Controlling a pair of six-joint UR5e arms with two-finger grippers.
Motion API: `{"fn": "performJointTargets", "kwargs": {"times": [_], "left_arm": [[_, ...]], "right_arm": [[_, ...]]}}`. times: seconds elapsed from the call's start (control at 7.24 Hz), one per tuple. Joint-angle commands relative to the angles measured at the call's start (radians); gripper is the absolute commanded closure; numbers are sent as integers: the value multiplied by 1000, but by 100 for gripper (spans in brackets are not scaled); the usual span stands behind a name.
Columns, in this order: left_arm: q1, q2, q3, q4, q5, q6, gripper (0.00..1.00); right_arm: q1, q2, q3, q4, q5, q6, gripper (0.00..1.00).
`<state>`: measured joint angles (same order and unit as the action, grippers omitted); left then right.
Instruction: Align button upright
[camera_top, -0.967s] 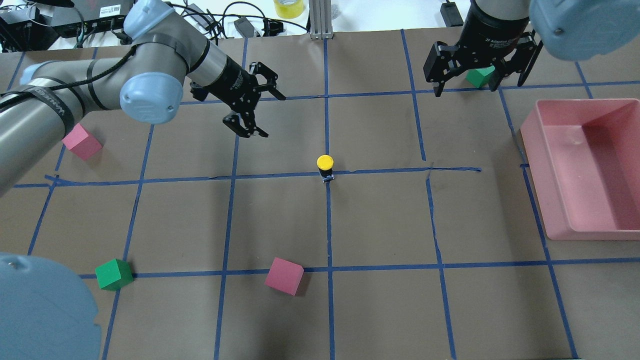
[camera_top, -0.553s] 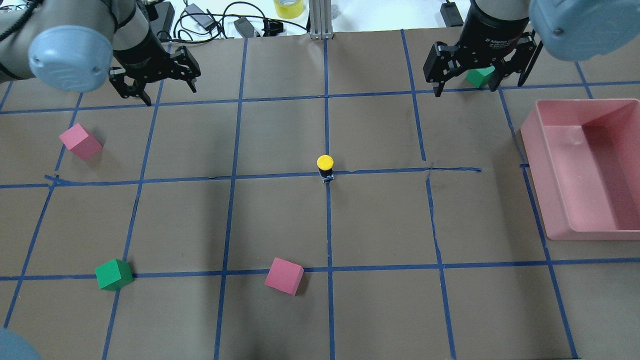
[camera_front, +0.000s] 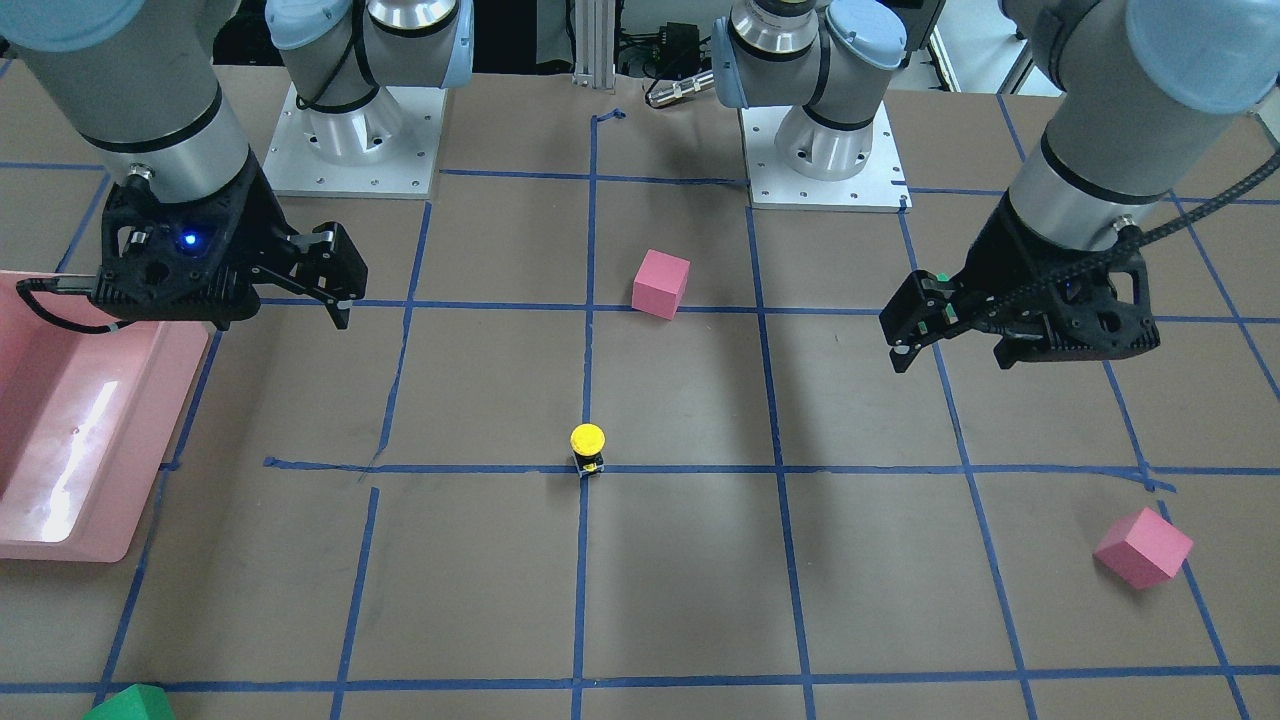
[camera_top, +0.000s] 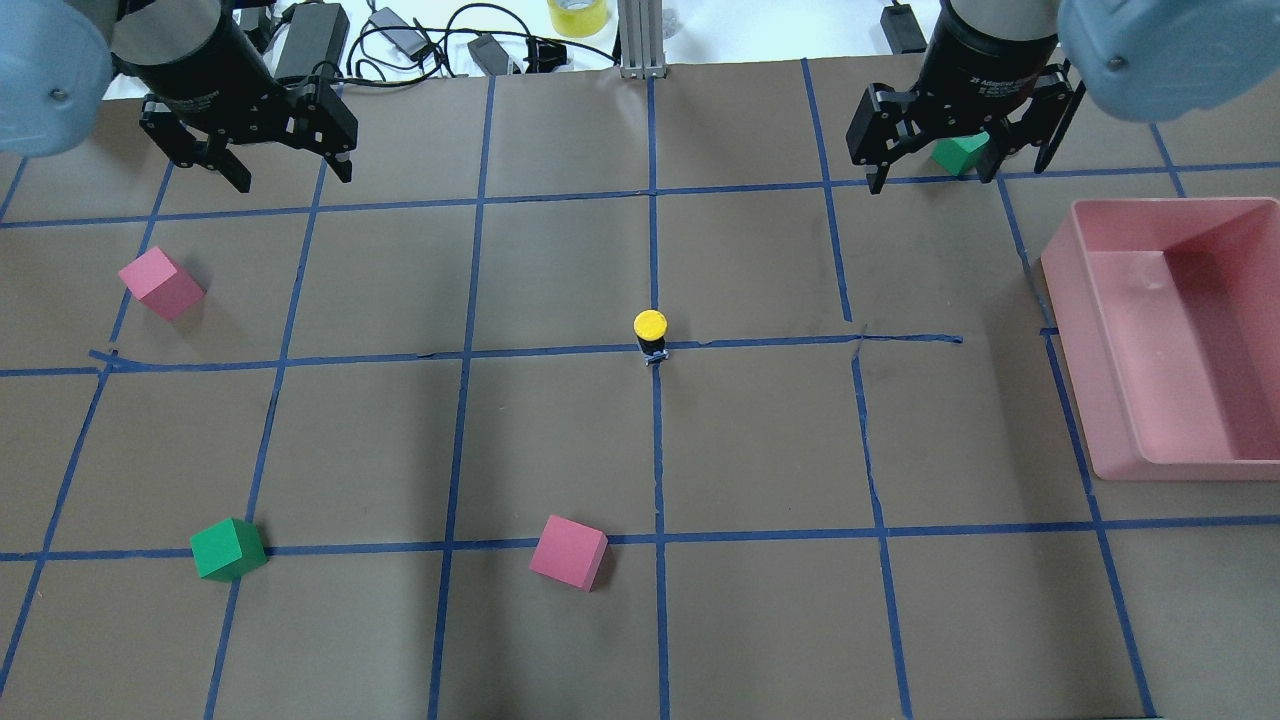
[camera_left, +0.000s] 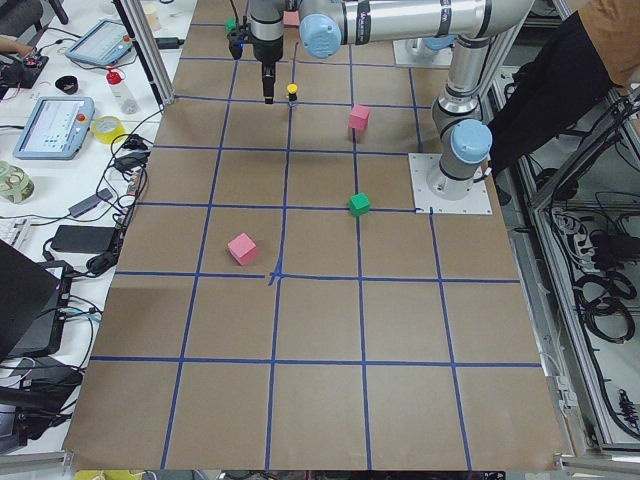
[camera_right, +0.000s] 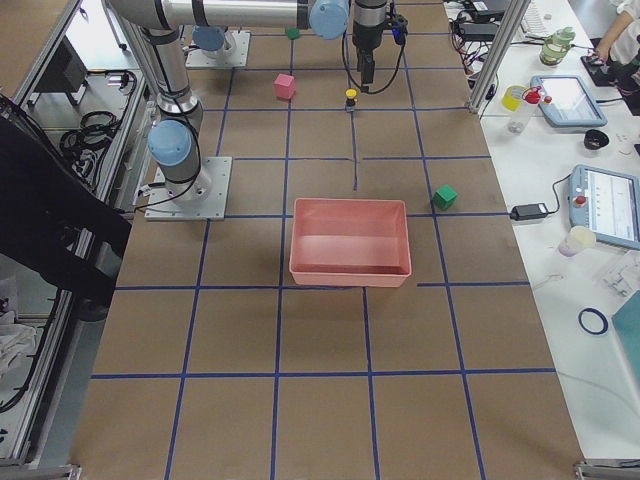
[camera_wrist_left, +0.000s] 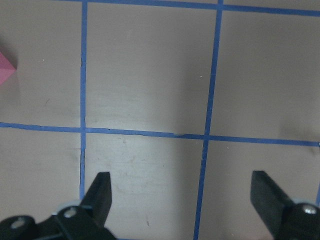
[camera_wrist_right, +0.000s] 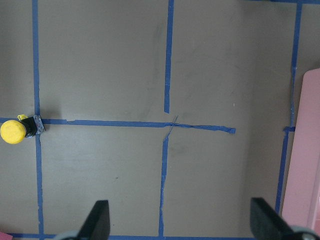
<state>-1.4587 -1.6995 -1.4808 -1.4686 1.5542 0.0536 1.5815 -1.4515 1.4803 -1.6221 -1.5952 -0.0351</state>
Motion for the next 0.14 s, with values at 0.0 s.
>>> {"fn": "performJointTargets", "kwargs": {"times": [0.0], "left_arm": [[0,26,-9,-22,-13,8,0]], "right_arm": [[0,0,0,-1,0,0,0]]}}
